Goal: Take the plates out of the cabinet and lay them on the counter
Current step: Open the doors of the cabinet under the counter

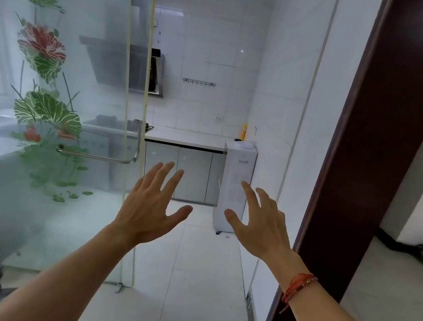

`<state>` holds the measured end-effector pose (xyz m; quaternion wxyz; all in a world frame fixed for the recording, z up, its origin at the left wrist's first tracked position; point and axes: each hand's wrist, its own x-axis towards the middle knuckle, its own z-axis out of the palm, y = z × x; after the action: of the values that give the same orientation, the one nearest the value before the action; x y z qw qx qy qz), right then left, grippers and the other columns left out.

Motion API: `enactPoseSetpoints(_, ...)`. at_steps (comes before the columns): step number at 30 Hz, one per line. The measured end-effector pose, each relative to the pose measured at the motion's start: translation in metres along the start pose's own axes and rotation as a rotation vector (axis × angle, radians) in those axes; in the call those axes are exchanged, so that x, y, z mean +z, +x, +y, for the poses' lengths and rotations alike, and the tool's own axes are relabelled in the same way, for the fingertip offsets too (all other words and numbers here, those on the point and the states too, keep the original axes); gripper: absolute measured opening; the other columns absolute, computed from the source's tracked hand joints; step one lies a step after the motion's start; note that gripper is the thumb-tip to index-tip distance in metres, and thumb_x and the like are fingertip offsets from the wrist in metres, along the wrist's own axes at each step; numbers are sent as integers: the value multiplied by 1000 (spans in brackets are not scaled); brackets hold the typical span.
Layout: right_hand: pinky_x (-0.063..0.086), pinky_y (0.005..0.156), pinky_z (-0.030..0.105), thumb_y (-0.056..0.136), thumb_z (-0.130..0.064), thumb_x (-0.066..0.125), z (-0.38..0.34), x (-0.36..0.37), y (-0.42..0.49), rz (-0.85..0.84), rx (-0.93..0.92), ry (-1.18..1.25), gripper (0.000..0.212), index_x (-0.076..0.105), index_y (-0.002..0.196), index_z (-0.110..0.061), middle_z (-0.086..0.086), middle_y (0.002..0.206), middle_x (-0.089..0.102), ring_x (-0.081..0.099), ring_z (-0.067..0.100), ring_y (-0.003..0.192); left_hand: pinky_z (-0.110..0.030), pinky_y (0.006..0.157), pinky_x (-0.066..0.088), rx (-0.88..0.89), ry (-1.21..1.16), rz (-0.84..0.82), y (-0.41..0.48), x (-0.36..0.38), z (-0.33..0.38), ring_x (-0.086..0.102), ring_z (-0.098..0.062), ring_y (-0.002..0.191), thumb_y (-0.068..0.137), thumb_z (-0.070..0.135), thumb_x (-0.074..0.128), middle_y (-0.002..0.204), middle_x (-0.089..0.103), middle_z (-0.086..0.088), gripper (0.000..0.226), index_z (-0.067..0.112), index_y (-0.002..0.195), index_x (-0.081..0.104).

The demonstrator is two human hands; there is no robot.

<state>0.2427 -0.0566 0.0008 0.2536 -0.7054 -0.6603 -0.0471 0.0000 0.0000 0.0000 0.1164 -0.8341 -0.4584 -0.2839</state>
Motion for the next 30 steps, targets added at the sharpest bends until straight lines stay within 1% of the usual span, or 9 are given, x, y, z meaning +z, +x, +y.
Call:
enactPoseSetpoints(4, 25, 115, 49, 92, -67, 36, 6, 27, 55, -2, 10, -10, 78, 10, 157, -32, 9, 164, 18, 24, 29, 148, -46, 116, 19, -5, 11, 1, 43, 32, -30, 17, -31, 148, 84, 77, 16, 160, 22, -10, 90, 19, 152, 27)
enactPoseSetpoints(6, 26, 115, 49, 87, -69, 31, 7, 44, 87, 5, 18, -14, 81, 12, 157, -32, 9, 163, 20, 25, 29, 148, -46, 116, 20, 0, 8, 11, 67, 53, -49, 17, -30, 148, 85, 77, 17, 160, 22, -9, 89, 19, 152, 28)
enactPoseSetpoints(9, 25, 116, 49, 91, -68, 36, 11, 70, 136, 0, 21, -13, 78, 12, 157, -34, 8, 163, 19, 24, 28, 148, -45, 115, 20, 14, -3, 16, 103, 83, -81, 17, -30, 148, 85, 76, 19, 160, 23, -9, 88, 19, 152, 28)
enactPoseSetpoints(13, 27, 114, 48, 85, -70, 28, 16, 103, 190, -5, 35, -16, 81, 13, 156, -36, 8, 163, 21, 26, 28, 147, -47, 114, 23, 7, -32, 7, 148, 119, -114, 19, -32, 147, 86, 75, 21, 159, 25, -11, 87, 18, 150, 31)
enactPoseSetpoints(17, 27, 114, 49, 84, -71, 27, 29, 133, 232, -31, 49, -37, 81, 12, 156, -36, 9, 162, 21, 25, 29, 147, -48, 115, 24, -4, -37, -34, 180, 156, -135, 16, -30, 148, 86, 73, 26, 160, 23, -9, 85, 19, 151, 29)
enactPoseSetpoints(20, 28, 114, 49, 84, -71, 28, 40, 157, 262, -60, 61, -30, 82, 14, 156, -35, 10, 162, 23, 25, 29, 147, -49, 114, 24, -11, -43, -64, 203, 184, -152, 18, -31, 148, 86, 71, 29, 159, 24, -10, 83, 18, 150, 31)
enactPoseSetpoints(23, 30, 112, 48, 81, -75, 24, 53, 184, 295, -72, 62, -28, 85, 17, 155, -33, 11, 160, 25, 28, 29, 144, -50, 113, 26, -17, -45, -83, 227, 216, -170, 19, -32, 147, 86, 70, 29, 159, 25, -11, 83, 17, 149, 32)
enactPoseSetpoints(26, 30, 112, 49, 84, -71, 29, 68, 212, 335, -94, 56, -25, 81, 18, 155, -33, 11, 159, 26, 29, 29, 143, -50, 114, 25, -38, -37, -97, 255, 251, -188, 18, -32, 148, 87, 70, 30, 159, 25, -11, 82, 17, 149, 31)
enactPoseSetpoints(30, 26, 115, 50, 89, -68, 36, 95, 249, 399, -137, 34, -16, 78, 17, 156, -33, 12, 161, 23, 25, 31, 145, -48, 114, 25, -76, -12, -125, 300, 302, -211, 18, -32, 147, 87, 70, 29, 158, 26, -10, 81, 18, 149, 32)
